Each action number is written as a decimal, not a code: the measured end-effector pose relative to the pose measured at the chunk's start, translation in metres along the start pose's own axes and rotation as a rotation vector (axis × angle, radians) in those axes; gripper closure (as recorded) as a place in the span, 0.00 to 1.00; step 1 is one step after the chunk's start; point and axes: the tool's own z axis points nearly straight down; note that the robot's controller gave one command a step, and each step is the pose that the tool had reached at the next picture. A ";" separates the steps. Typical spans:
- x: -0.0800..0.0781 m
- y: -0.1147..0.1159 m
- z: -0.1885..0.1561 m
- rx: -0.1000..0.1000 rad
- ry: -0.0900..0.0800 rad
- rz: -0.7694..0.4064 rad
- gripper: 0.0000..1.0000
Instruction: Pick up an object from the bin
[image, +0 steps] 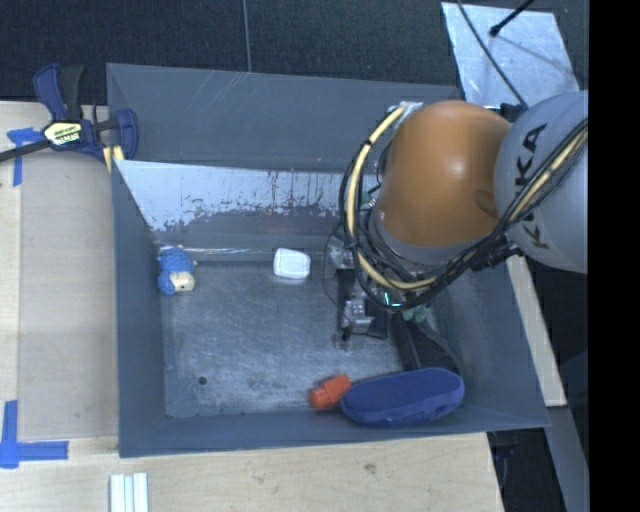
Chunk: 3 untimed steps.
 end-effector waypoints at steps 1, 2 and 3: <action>0.000 0.127 0.123 -0.002 0.001 0.017 0.00; -0.015 0.062 0.149 0.003 -0.004 -0.105 0.00; -0.042 0.092 0.094 -0.002 -0.015 -0.206 0.00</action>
Offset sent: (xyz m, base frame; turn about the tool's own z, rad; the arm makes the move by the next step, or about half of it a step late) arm 0.0021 0.1223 -0.1182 0.0250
